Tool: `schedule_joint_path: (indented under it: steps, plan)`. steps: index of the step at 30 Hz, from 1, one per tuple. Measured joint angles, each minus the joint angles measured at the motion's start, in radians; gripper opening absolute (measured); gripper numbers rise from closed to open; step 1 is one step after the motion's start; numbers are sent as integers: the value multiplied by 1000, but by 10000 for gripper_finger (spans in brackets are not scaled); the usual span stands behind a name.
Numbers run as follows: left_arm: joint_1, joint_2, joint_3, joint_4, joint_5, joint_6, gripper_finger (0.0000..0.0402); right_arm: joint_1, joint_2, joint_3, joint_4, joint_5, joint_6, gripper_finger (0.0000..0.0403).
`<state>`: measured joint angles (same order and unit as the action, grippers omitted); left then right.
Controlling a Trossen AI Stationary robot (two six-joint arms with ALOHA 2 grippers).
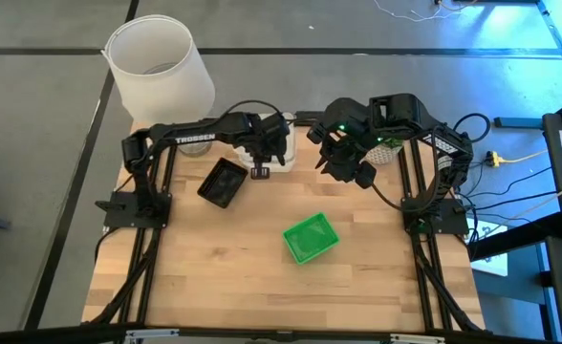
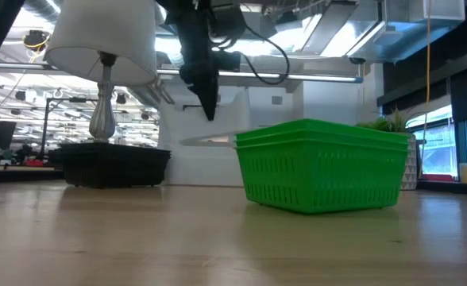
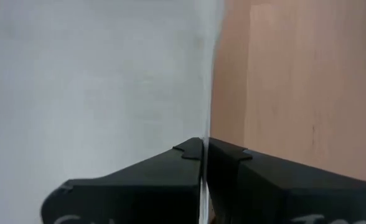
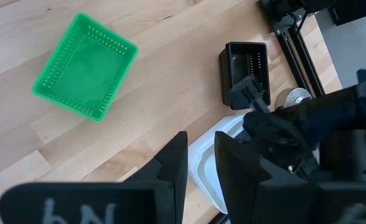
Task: Stack baskets by color
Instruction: Stack the right white bin on the left white bins
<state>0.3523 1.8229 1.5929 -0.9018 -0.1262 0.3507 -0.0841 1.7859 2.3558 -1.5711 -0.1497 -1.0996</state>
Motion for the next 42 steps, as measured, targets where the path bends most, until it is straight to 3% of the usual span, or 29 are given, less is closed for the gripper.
schedule_joint_path:
  steps: [13, 23, 28, 33, 37, 42]
  plan:
    - [-10, 24, 0, -24, -15, 26, 3, 0, 0, 0, 0, 0, 0, 81]
    - [-15, 24, 0, -32, -29, 45, 73, 0, 0, 0, 0, 0, 0, 81]
    - [-36, 10, 3, -36, -143, 45, 89, 0, 0, 0, 0, 0, 0, 81]
    - [-76, -1, 97, -97, -283, 60, 86, 0, 0, 0, 0, 0, 0, 81]
    - [-89, -4, 211, -105, -252, 81, 86, 0, 0, 0, 0, 0, 0, 81]
    - [-72, -4, 224, 82, -199, 145, 86, 0, 0, 0, 0, 0, 7, 81]
